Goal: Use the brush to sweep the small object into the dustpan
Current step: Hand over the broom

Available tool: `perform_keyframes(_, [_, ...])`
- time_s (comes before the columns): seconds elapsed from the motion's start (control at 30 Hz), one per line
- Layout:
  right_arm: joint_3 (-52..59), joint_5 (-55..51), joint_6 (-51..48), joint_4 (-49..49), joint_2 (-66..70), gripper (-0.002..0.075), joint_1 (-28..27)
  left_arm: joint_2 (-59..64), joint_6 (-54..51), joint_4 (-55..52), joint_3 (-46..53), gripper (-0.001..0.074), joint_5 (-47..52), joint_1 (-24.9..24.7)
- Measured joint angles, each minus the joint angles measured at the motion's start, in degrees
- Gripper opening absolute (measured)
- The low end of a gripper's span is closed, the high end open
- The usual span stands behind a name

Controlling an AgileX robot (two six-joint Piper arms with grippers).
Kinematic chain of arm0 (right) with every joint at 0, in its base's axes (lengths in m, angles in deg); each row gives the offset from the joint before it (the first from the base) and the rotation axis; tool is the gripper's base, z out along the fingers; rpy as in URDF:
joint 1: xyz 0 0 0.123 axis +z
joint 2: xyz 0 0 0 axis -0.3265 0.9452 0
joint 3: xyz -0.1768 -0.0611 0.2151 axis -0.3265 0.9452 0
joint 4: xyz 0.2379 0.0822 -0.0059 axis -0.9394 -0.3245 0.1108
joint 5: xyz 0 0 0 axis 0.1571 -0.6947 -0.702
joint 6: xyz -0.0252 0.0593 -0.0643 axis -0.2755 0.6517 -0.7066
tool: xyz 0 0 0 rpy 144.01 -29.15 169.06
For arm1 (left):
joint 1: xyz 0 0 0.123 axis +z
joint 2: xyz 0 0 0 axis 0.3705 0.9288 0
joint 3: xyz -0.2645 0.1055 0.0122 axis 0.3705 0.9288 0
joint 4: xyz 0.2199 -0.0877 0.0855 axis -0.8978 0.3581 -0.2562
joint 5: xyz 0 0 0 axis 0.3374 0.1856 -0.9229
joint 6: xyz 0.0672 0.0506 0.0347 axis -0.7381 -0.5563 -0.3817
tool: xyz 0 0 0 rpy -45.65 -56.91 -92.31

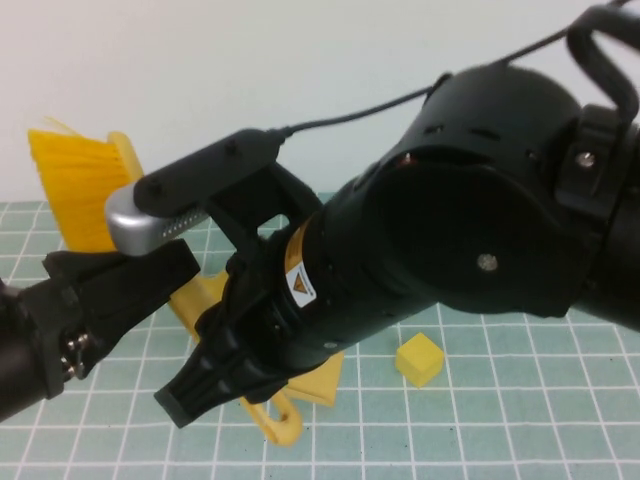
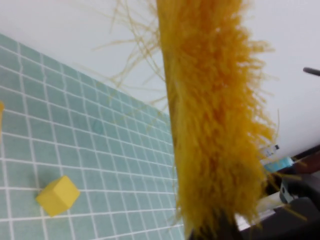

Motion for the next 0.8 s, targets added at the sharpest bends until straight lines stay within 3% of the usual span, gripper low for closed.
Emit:
perform_keyframes(0.5, [-5.5, -1.6, 1.9, 6.3, -0.4, 0.0189, 0.2, 0.0, 0.1, 0.5, 0.0, 0.0441, -1.3, 0.0])
perform_keyframes(0.8, [-5.8, -1.6, 2.2, 5.9, -0.4, 0.0189, 0.2, 0.0, -3.8, 7.4, 0.0, 0.0441, 2.8, 0.0])
